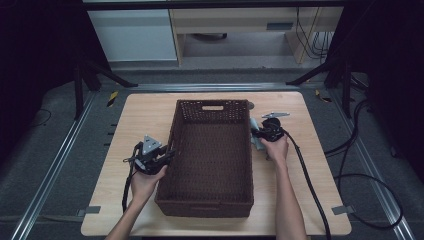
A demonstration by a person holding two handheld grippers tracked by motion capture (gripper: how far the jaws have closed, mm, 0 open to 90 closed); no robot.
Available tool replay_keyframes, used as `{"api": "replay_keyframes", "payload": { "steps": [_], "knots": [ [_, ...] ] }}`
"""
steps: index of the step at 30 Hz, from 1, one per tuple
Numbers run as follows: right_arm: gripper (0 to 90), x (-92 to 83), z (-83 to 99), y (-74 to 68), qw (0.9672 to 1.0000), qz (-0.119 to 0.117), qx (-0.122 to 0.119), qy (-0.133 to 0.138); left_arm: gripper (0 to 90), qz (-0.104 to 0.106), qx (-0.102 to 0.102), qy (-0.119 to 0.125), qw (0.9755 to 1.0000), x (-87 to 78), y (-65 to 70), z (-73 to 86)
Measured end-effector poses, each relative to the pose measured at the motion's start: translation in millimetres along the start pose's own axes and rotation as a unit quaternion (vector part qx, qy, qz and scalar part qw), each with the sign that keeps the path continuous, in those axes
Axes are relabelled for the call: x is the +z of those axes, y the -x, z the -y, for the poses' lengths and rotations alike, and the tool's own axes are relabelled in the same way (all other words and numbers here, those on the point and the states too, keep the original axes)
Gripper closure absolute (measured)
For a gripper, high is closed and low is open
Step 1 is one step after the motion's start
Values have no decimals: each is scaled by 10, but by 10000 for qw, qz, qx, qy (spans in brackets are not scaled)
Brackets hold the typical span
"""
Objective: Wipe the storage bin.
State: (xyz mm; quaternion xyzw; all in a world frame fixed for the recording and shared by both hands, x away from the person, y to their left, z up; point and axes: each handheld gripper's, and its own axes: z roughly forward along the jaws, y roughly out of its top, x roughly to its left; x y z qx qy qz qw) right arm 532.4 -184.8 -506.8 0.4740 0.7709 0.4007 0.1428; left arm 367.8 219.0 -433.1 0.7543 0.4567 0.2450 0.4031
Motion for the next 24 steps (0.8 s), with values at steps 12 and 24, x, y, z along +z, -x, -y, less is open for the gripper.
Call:
{"api": "replay_keyframes", "payload": {
  "steps": [12, 24],
  "knots": [
    [793, -516, -342, -141, 9909, -302, -412, 1242, 691, -18, 23, -13, 10000, 1, 4, -5],
    [792, -164, 29, -83, 9997, -3, -235, 90, 695, -26, -75, 8, 10000, 4, 5, -6]
  ]
}}
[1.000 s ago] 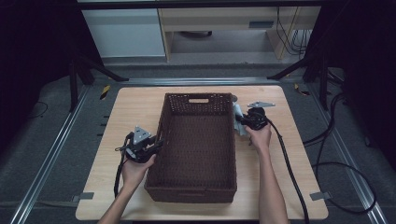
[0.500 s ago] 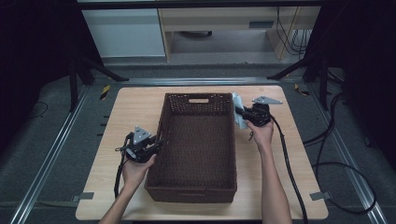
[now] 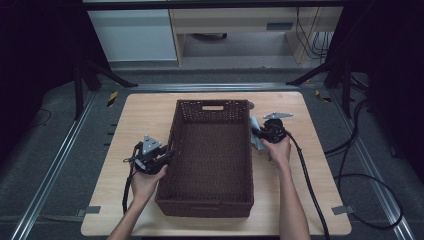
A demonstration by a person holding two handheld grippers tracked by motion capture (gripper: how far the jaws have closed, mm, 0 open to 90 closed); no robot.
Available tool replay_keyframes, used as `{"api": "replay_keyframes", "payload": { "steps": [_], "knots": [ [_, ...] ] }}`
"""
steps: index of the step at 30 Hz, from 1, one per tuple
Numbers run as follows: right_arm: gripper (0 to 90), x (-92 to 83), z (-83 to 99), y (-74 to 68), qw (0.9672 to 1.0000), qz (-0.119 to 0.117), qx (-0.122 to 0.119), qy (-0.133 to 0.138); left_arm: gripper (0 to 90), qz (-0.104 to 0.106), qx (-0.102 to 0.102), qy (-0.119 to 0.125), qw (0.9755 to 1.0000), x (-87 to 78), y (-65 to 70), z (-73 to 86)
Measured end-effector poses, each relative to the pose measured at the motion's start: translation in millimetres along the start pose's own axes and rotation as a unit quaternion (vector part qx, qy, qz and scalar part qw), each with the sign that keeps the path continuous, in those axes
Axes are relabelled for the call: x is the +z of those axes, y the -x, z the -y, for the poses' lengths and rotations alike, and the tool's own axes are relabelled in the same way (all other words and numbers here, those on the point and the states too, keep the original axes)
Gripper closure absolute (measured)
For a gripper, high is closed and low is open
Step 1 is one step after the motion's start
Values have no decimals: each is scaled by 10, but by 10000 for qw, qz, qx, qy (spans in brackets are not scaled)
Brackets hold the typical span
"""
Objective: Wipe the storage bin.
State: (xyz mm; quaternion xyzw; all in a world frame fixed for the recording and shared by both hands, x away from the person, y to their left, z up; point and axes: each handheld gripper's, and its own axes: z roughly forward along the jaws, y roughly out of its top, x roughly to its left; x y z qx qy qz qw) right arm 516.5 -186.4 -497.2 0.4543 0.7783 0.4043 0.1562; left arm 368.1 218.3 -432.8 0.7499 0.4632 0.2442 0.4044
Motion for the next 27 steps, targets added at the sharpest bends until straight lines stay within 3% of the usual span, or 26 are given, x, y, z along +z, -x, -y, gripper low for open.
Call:
{"api": "replay_keyframes", "payload": {
  "steps": [2, 5, 9, 12, 14, 18, 22, 25, 27],
  "knots": [
    [792, 63, 54, -11, 9998, 6, 6, -202, 695, -3, -8, -1, 10000, 2, 2, -2],
    [792, 50, 24, -45, 9999, -89, -10, -143, 695, -17, -21, -4, 10000, 9, 8, -2],
    [792, -194, -117, -36, 9989, -189, -17, 425, 694, -20, -1, -10, 10000, 15, 4, -7],
    [792, -411, -219, -28, 9950, -394, -2, 921, 695, -13, -40, 10, 10000, 37, -2, -15],
    [793, -497, -248, -30, 9936, -463, -19, 1034, 694, -36, -52, 18, 10000, 56, 3, -26],
    [793, -493, -235, -64, 9954, -438, -169, 840, 694, -49, -65, 22, 10000, 87, 2, -46],
    [793, -335, -129, -87, 9981, -352, -243, 434, 689, -38, -28, 15, 10000, 91, 2, -52],
    [792, -211, -21, -88, 9993, -252, -199, 164, 667, 32, -71, 27, 10000, 90, -17, -49],
    [792, -154, 59, -73, 9998, -179, -62, 61, 605, 21, -51, 44, 10000, 80, -36, -46]
  ]
}}
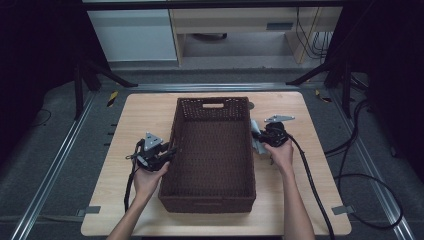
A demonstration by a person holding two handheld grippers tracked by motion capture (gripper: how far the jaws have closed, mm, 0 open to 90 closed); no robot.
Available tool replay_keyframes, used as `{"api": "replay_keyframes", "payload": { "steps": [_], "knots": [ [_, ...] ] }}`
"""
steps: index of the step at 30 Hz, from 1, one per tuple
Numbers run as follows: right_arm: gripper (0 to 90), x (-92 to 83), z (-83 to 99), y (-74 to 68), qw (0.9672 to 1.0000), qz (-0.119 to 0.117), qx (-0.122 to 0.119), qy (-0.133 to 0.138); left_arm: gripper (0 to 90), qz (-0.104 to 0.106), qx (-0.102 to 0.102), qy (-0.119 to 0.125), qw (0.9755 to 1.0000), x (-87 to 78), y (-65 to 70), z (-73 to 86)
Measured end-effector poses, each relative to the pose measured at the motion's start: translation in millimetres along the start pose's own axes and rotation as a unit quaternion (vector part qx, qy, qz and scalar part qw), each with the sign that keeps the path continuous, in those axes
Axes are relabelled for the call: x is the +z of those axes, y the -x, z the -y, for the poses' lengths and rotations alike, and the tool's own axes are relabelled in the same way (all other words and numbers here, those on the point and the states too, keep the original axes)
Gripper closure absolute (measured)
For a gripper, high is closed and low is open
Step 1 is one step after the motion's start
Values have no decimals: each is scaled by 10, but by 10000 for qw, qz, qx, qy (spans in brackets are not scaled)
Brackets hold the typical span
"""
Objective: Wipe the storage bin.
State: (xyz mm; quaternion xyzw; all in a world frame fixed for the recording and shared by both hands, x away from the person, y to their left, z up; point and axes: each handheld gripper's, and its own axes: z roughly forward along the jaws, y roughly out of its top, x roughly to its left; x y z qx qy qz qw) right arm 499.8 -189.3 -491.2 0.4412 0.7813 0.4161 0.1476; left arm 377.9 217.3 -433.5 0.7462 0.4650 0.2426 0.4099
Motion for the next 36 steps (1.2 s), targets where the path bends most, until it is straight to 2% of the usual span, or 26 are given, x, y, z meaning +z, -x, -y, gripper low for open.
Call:
{"api": "replay_keyframes", "payload": {
  "steps": [3, 5, 8, 10, 12, 15, 16, 18, 20, 24, 26, 28, 34, 36],
  "knots": [
    [792, 69, 91, 10, 9997, 61, 19, -224, 507, 99, -63, 151, 9998, -42, -29, 10],
    [791, 90, 127, 10, 9997, 10, 73, -217, 487, 162, -133, 246, 9995, -94, -29, 15],
    [791, 34, 98, 8, 9998, -3, 36, -172, 486, 149, -4, 157, 9998, -161, -2, 36],
    [792, -72, 26, 1, 10000, -50, 32, 60, 492, 155, 67, 104, 9998, -209, 14, 60],
    [792, -208, -79, -15, 9992, -81, 6, 379, 503, 202, 50, 105, 9997, -245, 21, 85],
    [792, -399, -244, -73, 9962, -236, -64, 834, 537, 295, 52, 68, 9995, -260, 51, 111],
    [792, -439, -287, -101, 9955, -305, -80, 898, 559, 340, 83, 23, 9994, -255, 65, 118],
    [793, -465, -334, -161, 9959, -245, -214, 841, 590, 234, 125, 9, 9996, -241, 99, 134],
    [793, -435, -321, -181, 9966, -225, -247, 748, 608, 239, 53, -16, 9997, -242, 96, 131],
    [793, -326, -226, -156, 9981, -198, -152, 562, 629, 152, 45, -2, 9999, -233, 119, 131],
    [793, -260, -159, -134, 9991, -129, -131, 380, 644, 86, 42, -3, 10000, -225, 125, 128],
    [793, -195, -79, -101, 9997, -97, -54, 232, 654, 89, -39, 18, 10000, -215, 112, 126],
    [792, -16, 176, -41, 9996, 14, 147, -220, 670, 58, -93, 18, 9999, -201, 109, 117],
    [792, 4, 220, -35, 9995, -24, 233, -188, 670, 63, -119, 19, 9999, -193, 102, 113]
  ]
}}
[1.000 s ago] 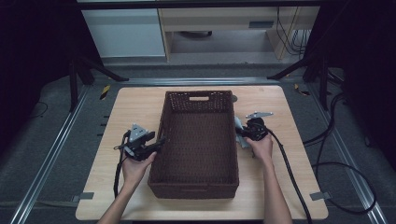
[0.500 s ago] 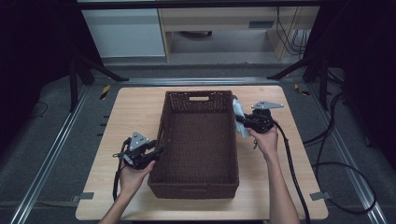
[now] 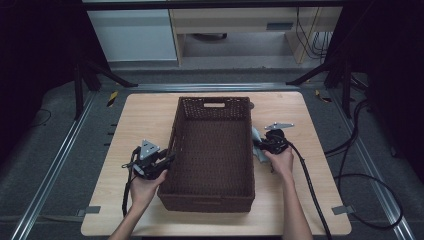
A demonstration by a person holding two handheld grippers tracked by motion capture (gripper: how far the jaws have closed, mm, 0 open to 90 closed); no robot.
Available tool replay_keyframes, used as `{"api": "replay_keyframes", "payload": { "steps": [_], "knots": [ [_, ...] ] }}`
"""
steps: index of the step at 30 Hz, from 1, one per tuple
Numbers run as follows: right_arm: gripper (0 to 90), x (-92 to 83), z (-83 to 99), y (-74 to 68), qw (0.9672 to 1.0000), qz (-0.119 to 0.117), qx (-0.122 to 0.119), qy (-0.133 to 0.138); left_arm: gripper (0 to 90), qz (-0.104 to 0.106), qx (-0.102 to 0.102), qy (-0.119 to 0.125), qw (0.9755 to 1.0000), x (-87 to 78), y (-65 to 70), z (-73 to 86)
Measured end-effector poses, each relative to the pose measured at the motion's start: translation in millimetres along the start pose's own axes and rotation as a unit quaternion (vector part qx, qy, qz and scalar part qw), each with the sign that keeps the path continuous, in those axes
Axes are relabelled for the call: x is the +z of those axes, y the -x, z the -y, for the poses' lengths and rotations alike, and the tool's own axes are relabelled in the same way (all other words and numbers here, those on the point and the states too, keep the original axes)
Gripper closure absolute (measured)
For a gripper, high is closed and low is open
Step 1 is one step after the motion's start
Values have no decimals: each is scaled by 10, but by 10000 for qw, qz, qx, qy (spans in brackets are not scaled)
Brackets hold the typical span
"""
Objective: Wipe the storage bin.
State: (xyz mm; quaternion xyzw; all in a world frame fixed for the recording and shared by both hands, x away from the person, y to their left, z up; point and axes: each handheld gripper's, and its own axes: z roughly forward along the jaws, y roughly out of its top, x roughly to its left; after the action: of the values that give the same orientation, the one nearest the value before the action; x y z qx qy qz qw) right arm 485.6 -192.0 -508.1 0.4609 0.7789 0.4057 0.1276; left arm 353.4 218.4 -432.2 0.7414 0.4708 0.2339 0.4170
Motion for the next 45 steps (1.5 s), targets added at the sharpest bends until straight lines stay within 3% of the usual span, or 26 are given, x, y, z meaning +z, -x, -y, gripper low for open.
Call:
{"api": "replay_keyframes", "payload": {
  "steps": [3, 7, 10, 15, 19, 25, 30, 34, 37, 40, 45],
  "knots": [
    [792, -52, -33, -29, 10000, -71, -17, 53, 671, -20, -15, 12, 10000, 24, -10, -14],
    [793, -226, -181, -87, 9979, -263, -100, 590, 671, -27, -27, -10, 10000, 66, -16, -43],
    [793, -375, -311, -149, 9957, -285, -243, 846, 671, -50, -33, -9, 10000, 96, -22, -61],
    [794, -533, -416, -192, 9939, -278, -377, 998, 670, -57, -61, 11, 10000, 135, -32, -81],
    [794, -486, -359, -190, 9956, -230, -402, 812, 666, -54, -9, 5, 10000, 135, -30, -84],
    [794, -281, -134, -140, 9988, -143, -284, 386, 645, -45, 58, -11, 10000, 129, -32, -89],
    [793, -112, 26, -119, 9998, -26, -128, -122, 530, -6, 31, 43, 10000, 73, -63, -87],
    [793, -111, 32, -136, 9998, -48, -111, -154, 493, 41, 89, 59, 9999, -22, -60, -70],
    [793, -213, -14, -141, 9998, -114, -114, 69, 495, 126, 151, 39, 9998, -81, -42, -57],
    [793, -381, -94, -149, 9986, -228, -125, 464, 509, 182, 244, 14, 9995, -118, 0, -39],
    [793, -629, -231, -274, 9953, -342, -337, 845, 562, 188, 258, -73, 9995, -107, 57, 18]
  ]
}}
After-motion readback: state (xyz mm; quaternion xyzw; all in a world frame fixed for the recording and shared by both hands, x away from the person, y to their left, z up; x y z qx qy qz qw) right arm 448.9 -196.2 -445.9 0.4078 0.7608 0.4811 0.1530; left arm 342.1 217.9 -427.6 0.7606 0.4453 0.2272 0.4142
